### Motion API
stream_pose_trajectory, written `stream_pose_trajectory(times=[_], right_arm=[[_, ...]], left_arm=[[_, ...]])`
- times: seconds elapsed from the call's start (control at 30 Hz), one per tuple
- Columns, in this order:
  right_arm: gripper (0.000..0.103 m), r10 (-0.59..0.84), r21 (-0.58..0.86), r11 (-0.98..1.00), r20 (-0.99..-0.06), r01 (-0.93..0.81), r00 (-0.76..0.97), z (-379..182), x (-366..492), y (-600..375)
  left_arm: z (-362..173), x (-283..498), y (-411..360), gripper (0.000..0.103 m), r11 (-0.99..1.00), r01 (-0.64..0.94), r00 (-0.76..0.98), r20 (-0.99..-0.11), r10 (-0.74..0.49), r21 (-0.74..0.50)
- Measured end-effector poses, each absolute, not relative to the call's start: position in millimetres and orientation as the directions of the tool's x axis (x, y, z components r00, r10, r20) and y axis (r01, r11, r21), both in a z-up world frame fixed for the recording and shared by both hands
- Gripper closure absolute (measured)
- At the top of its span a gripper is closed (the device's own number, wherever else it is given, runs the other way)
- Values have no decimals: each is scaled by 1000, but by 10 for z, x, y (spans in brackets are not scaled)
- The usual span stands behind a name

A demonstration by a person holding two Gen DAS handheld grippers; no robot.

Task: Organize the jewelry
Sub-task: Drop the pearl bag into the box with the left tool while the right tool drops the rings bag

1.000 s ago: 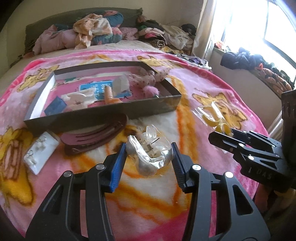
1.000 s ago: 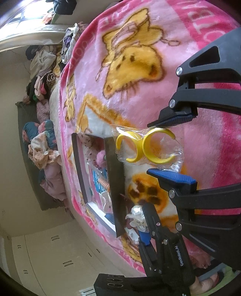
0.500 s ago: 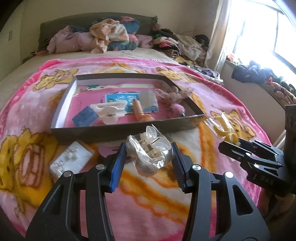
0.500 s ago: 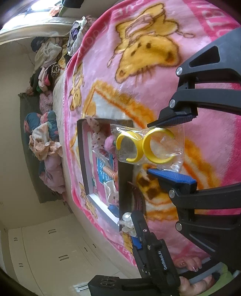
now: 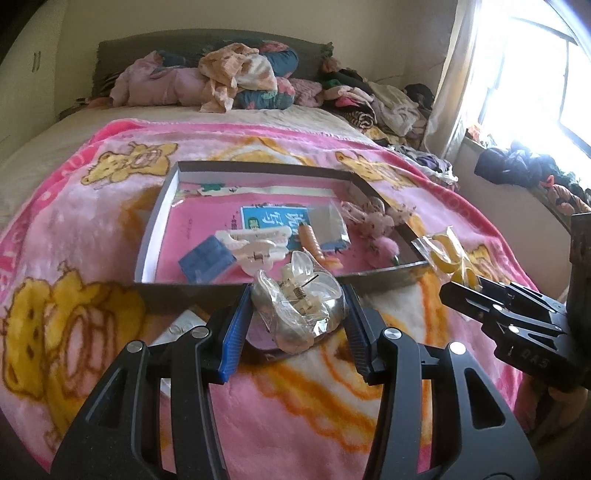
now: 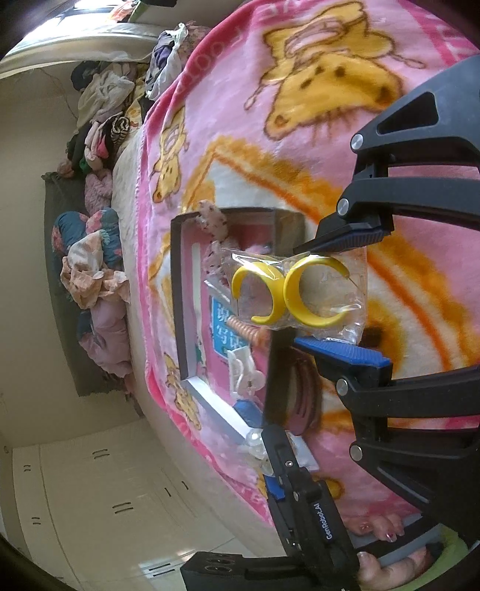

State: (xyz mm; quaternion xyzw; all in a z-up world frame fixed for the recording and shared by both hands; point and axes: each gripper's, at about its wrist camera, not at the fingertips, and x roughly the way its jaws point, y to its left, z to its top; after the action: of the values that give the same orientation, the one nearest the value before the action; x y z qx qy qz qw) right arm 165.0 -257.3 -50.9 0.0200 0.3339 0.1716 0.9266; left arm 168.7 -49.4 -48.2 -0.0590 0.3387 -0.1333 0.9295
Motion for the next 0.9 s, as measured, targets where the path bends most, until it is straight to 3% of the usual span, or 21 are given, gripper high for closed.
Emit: stream_pose_trajectory(times=[0.9], right_arm=[[61,322,137,943,-603,-303,730,-430,2309,-2454]], left_arm=[[-424,2297,-304,64,971,151,755,-613,-234,-184]])
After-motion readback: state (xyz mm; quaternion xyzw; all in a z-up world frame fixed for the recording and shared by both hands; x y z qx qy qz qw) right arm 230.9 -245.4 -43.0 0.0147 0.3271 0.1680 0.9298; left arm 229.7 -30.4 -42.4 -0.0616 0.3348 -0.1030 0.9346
